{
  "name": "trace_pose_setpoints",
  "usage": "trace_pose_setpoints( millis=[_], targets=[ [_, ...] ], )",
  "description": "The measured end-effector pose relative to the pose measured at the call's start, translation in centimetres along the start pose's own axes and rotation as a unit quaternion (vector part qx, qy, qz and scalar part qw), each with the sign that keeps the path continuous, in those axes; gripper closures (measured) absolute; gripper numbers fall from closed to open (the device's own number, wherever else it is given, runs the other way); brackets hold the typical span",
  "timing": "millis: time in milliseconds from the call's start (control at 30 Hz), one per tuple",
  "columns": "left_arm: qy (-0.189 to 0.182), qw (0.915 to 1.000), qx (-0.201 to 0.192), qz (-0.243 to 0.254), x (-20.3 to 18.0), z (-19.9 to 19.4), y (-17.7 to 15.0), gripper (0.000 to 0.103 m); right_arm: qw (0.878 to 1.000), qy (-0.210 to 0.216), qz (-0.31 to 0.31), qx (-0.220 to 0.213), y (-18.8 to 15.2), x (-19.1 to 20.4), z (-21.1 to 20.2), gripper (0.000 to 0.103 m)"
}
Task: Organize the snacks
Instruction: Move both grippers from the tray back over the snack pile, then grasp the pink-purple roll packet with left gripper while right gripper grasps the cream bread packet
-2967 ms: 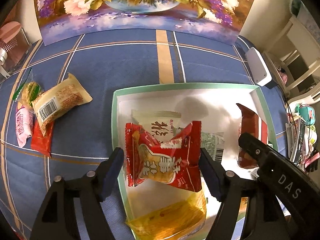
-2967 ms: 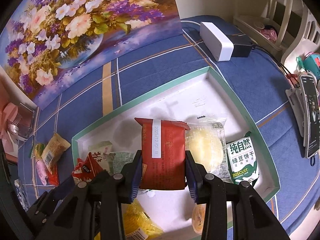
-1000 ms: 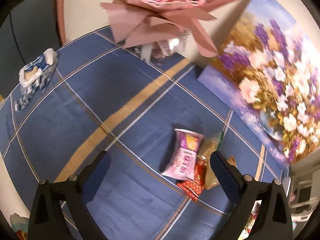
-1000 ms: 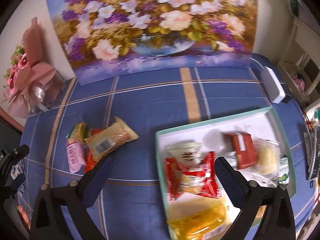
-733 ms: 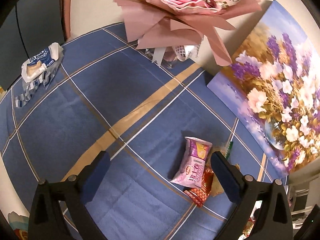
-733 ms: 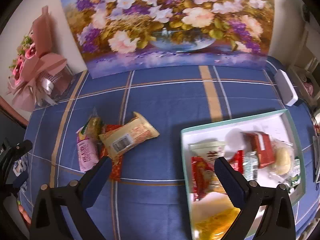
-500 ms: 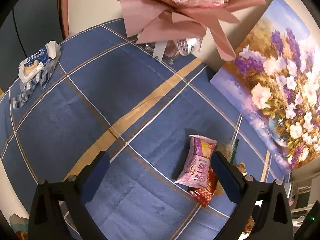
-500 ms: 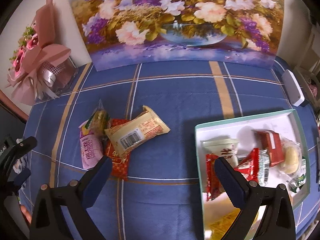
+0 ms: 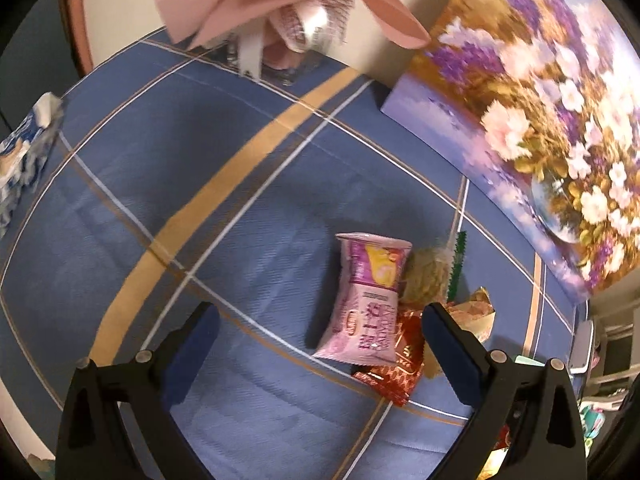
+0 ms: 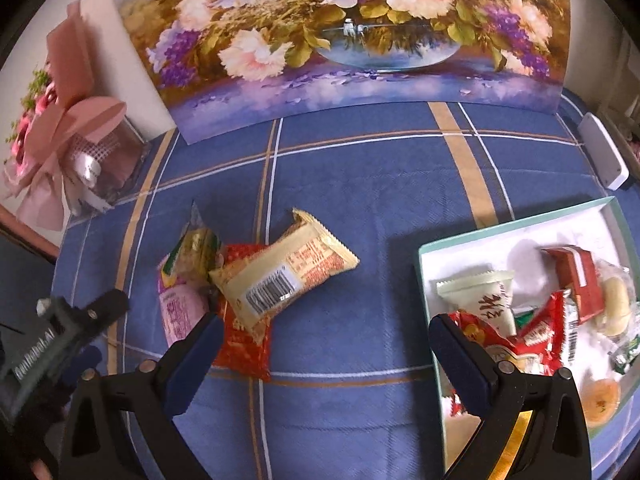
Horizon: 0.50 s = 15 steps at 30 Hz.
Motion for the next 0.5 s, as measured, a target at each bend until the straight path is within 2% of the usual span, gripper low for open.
trace_pose_setpoints(
  millis=[167, 500],
  targets=[
    [0.001, 0.9998, -0.004, 0.018, -1.2, 1.2, 0.4, 0.002, 0.999, 0.01, 0.03, -0.008, 0.8, -0.6, 1.2, 0.0],
    [-0.001, 0.9999, -0.006, 0.012, -0.8, 3.1, 1.3, 0.002, 0.996, 0.027, 0.08, -0.006, 1.8, -1.1, 4.0, 0.0]
  ],
)
Point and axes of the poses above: each gripper's, at about its wrist camera, not at the fingertips, and z roughly the way its jaws point, x to its left, y to its top, the point moved 10 cm from there along z, roughly the way its jaws point, and after that the axes turned 4 degrees about y, right-handed, at the moved point
